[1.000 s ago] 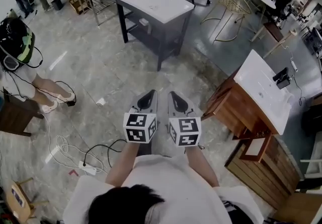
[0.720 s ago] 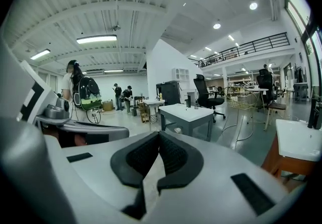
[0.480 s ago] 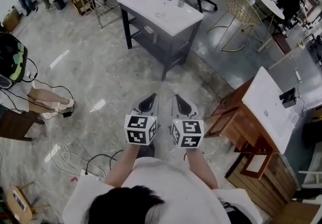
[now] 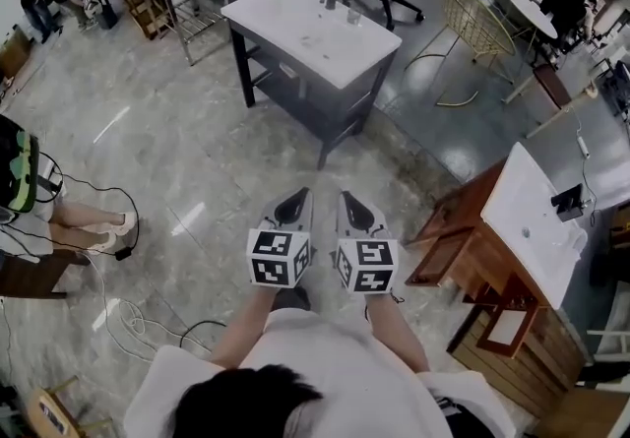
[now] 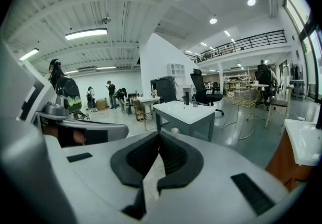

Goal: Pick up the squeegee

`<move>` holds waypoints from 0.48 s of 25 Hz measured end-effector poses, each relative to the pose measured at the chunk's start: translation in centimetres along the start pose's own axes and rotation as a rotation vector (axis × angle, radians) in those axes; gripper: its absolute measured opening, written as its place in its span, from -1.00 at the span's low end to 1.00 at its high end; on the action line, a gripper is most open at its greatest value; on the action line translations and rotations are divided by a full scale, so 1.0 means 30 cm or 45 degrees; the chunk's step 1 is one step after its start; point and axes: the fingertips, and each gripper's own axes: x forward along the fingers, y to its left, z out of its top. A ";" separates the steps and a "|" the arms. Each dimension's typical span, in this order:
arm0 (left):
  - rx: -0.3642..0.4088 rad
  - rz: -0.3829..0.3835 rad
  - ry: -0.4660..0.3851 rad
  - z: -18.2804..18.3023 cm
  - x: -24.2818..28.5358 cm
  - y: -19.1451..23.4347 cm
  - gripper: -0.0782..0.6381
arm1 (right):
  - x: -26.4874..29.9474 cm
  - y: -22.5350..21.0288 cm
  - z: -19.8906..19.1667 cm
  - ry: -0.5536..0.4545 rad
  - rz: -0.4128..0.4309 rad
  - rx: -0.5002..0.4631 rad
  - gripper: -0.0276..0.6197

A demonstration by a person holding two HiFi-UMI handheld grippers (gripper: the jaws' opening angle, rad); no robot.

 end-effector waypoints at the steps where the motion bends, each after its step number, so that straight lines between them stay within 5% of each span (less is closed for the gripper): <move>1: 0.004 -0.011 0.006 0.007 0.018 0.012 -0.70 | 0.024 -0.007 0.001 0.009 -0.012 0.003 -0.83; 12: 0.012 -0.178 0.028 0.109 0.193 0.138 -0.70 | 0.262 -0.023 0.050 0.052 -0.081 0.025 -0.83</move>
